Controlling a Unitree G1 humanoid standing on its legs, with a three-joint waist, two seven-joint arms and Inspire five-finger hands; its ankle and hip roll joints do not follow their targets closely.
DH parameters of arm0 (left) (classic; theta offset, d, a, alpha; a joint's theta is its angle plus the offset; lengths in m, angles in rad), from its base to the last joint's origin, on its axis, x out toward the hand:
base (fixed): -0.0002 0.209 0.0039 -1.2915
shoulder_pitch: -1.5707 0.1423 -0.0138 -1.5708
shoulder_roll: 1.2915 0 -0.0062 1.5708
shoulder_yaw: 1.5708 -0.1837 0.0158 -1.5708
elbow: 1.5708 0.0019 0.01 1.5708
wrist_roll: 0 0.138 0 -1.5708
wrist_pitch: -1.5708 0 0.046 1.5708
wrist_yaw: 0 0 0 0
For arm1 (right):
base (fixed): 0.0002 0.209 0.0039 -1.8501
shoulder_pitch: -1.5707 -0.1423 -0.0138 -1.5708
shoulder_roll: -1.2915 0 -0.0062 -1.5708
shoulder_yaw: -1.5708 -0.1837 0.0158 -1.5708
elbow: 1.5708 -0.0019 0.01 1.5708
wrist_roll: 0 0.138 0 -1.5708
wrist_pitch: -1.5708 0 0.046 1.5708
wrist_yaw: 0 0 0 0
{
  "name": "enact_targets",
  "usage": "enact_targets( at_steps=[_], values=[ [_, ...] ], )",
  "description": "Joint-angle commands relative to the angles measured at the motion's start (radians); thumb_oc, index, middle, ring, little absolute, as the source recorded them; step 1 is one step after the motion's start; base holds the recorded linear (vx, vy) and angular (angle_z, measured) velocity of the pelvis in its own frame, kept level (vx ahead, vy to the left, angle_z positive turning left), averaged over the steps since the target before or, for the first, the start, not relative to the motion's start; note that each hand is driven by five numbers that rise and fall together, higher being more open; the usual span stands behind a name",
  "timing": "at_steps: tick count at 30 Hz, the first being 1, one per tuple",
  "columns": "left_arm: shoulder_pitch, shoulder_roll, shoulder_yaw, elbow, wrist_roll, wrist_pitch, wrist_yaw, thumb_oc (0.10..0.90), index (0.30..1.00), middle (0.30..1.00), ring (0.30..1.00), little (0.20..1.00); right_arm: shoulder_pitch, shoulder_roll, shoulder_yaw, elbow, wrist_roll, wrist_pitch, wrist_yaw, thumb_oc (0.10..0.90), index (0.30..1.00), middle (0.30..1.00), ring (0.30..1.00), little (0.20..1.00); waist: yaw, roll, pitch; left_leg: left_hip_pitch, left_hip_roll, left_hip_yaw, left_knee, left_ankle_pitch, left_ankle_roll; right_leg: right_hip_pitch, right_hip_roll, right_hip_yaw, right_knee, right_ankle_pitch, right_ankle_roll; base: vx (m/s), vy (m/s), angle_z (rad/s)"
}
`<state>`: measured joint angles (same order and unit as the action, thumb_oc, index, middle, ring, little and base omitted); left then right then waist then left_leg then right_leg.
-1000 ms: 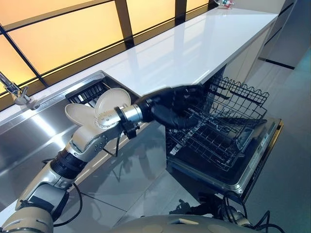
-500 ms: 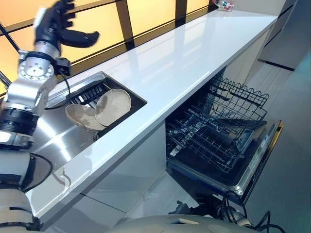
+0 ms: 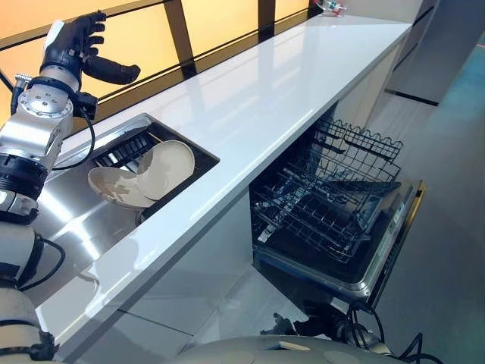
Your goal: Pick up plates and place into dishwasher.
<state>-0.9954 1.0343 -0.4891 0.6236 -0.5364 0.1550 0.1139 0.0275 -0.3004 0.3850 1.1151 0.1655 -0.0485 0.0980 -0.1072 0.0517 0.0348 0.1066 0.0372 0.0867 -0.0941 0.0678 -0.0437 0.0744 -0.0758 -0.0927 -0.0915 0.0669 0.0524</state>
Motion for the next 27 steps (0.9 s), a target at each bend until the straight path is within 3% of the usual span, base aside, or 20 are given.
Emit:
enact_targets(
  at_steps=[1, 8, 15, 27],
  values=[
    [-0.277, 0.064, 0.021, 0.075, 0.059, -0.043, -0.007, 0.8, 0.9, 0.9, 0.9, 0.9, 0.033, -0.052, 0.031, -0.004, -0.067, -0.011, 0.024, 0.8, 0.9, 0.9, 0.9, 0.9, -0.017, 0.01, 0.069, 0.008, -0.071, 0.009, 0.007, -0.094, 0.04, 0.0, -0.005, 0.015, 0.02, -0.011, 0.078, -0.02, 0.047, -0.05],
    [-0.279, 0.048, -0.002, 0.136, 0.179, -0.03, -0.034, 0.8, 0.9, 0.9, 0.9, 0.9, 0.012, -0.068, 0.036, -0.03, -0.048, -0.034, 0.031, 0.8, 0.9, 0.9, 0.9, 0.9, -0.02, -0.003, 0.131, -0.029, -0.074, 0.015, 0.007, -0.086, 0.049, -0.062, -0.012, 0.037, 0.051, -0.003, 0.088, -0.05, 0.031, -0.1],
    [-0.322, 0.068, -0.05, 0.208, 0.169, -0.022, -0.088, 0.8, 0.9, 0.9, 0.9, 0.9, -0.001, -0.077, 0.038, -0.051, -0.033, -0.031, 0.026, 0.8, 0.9, 0.9, 0.9, 0.9, -0.019, -0.006, 0.167, -0.045, -0.074, 0.015, 0.007, -0.079, 0.05, -0.079, -0.015, 0.04, 0.05, 0.005, 0.092, -0.03, 0.007, -0.01],
    [-0.322, 0.091, -0.083, 0.242, 0.206, -0.04, -0.233, 0.8, 0.9, 0.9, 0.9, 0.9, -0.004, -0.074, 0.028, -0.059, -0.03, -0.028, 0.024, 0.8, 0.9, 0.9, 0.9, 0.9, -0.009, -0.006, 0.176, -0.049, -0.075, 0.013, 0.007, -0.076, 0.049, -0.074, -0.019, 0.03, 0.041, 0.01, 0.098, -0.02, -0.001, 0.04]
  ],
)
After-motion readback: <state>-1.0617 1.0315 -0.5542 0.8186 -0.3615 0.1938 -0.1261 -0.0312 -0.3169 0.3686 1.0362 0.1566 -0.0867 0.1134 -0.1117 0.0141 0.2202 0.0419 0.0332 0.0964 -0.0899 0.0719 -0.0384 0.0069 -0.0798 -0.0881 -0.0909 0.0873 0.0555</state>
